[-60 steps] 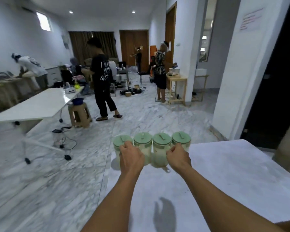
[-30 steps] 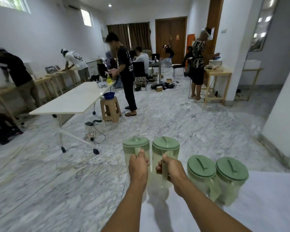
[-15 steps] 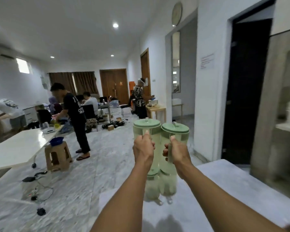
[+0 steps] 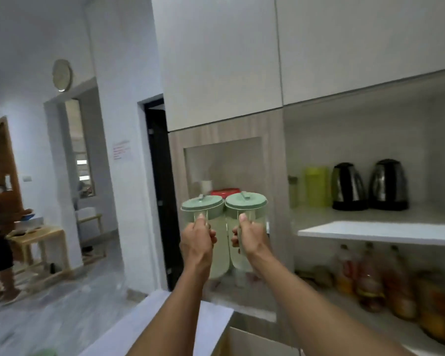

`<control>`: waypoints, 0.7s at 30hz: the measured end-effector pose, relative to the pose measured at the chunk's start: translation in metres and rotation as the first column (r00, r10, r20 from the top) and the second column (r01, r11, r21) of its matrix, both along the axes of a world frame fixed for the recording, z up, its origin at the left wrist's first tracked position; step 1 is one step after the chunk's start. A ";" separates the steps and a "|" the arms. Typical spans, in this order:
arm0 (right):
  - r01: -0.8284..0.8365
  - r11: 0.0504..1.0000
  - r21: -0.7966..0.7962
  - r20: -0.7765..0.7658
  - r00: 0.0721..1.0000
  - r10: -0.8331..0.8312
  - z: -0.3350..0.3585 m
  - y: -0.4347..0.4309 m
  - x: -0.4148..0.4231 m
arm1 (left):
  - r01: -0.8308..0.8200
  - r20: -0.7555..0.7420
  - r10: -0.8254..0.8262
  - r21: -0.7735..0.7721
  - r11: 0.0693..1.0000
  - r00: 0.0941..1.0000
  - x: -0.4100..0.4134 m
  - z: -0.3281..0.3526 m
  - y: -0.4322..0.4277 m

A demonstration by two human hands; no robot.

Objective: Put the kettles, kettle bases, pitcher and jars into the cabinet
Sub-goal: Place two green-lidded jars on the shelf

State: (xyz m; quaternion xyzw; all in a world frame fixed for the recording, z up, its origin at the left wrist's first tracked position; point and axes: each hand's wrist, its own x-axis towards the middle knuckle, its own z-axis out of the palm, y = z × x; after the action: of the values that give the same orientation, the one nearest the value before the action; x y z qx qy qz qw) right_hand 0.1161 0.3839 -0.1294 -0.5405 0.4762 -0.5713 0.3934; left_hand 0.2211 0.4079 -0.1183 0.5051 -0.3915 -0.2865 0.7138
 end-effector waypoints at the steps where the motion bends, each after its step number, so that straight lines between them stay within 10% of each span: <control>1: 0.139 0.990 -0.020 0.035 0.990 -0.138 0.004 -0.023 -0.063 | 0.108 0.013 -0.109 0.045 0.993 0.994 -0.066 -0.001 -0.033; 21: 0.507 0.862 0.010 -0.094 0.858 -0.504 -0.011 -0.207 -0.466 | 0.549 -0.016 -0.550 0.096 0.830 0.835 -0.459 -0.021 -0.269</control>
State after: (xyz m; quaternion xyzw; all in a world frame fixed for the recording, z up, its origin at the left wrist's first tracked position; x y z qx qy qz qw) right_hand -0.3503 0.1770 -0.1407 -0.4145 0.6279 -0.6218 0.2175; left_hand -0.2383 0.1385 -0.1398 0.4071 -0.5103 -0.4949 0.5736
